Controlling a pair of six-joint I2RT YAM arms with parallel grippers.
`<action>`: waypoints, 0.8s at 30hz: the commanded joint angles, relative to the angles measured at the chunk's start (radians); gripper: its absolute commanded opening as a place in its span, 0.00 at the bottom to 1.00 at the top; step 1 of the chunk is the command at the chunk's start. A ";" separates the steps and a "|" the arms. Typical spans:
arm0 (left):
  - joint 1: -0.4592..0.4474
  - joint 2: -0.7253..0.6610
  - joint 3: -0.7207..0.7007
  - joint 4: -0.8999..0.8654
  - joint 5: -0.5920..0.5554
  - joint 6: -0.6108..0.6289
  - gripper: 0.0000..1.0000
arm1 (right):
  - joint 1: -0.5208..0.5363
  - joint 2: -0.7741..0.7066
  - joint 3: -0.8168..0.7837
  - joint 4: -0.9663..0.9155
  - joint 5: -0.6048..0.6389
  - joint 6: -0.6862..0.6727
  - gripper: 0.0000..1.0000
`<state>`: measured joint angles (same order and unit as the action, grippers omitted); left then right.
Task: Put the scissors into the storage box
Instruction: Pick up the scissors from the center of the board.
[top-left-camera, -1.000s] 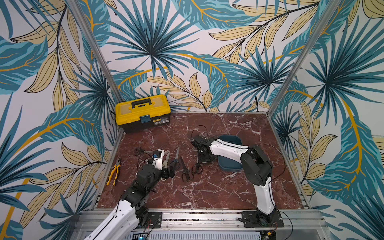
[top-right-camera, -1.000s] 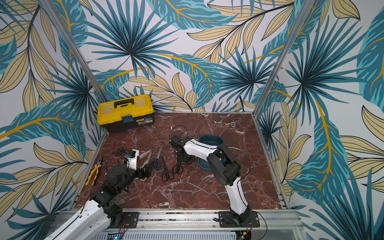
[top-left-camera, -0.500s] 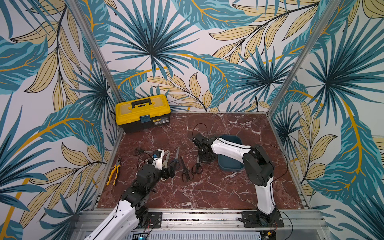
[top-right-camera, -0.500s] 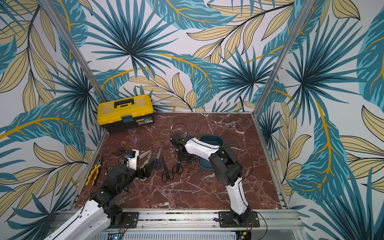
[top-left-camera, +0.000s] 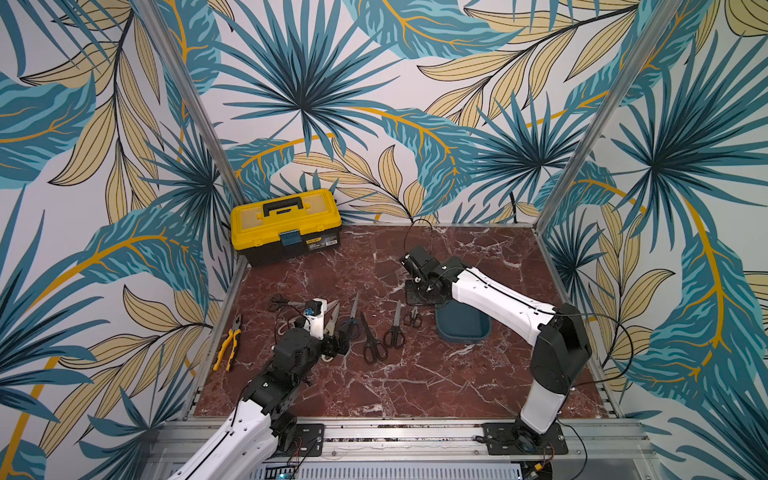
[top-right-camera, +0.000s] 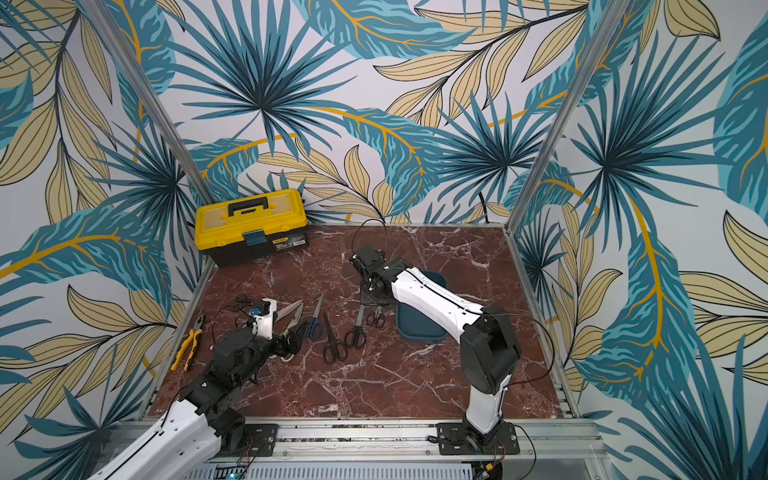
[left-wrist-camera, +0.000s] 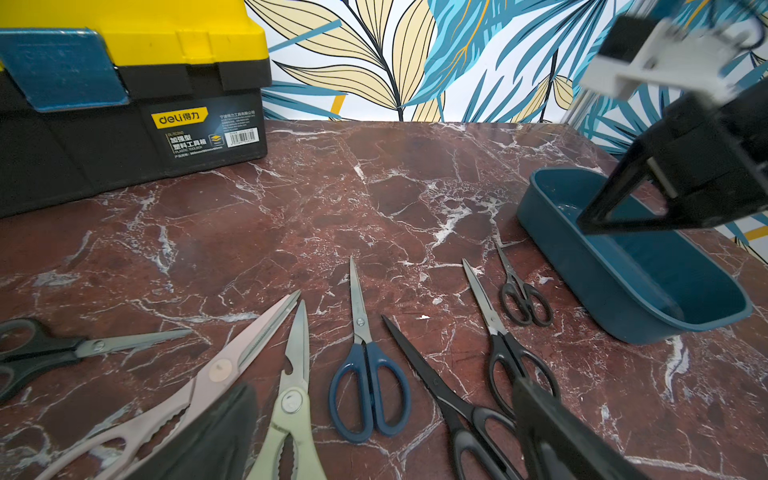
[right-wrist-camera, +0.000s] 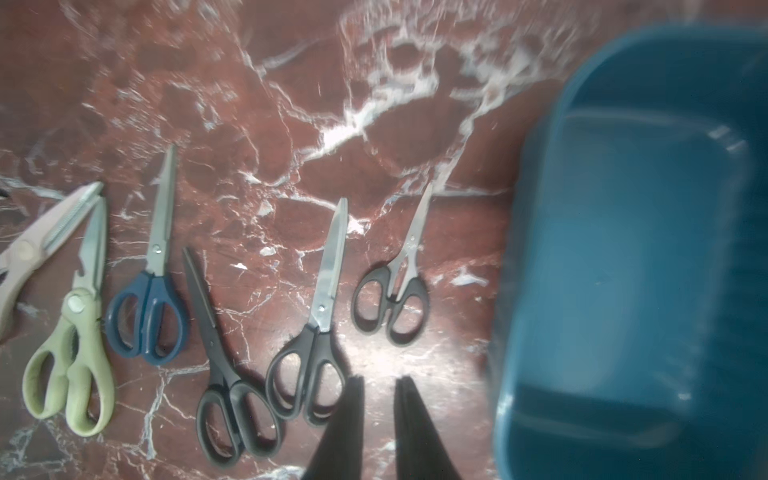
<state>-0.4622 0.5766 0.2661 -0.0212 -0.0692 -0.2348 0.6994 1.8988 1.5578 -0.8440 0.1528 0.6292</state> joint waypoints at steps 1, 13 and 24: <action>-0.002 0.005 -0.016 0.000 -0.006 -0.003 1.00 | 0.008 0.101 -0.024 -0.018 -0.026 0.052 0.21; -0.002 -0.011 -0.024 0.002 0.003 0.002 1.00 | -0.001 0.228 -0.019 0.030 0.001 0.093 0.22; -0.002 -0.011 -0.023 0.001 0.006 0.002 1.00 | -0.024 0.275 -0.040 0.055 0.003 0.166 0.23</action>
<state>-0.4622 0.5762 0.2661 -0.0242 -0.0669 -0.2348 0.6922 2.1082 1.5581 -0.7979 0.1352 0.7574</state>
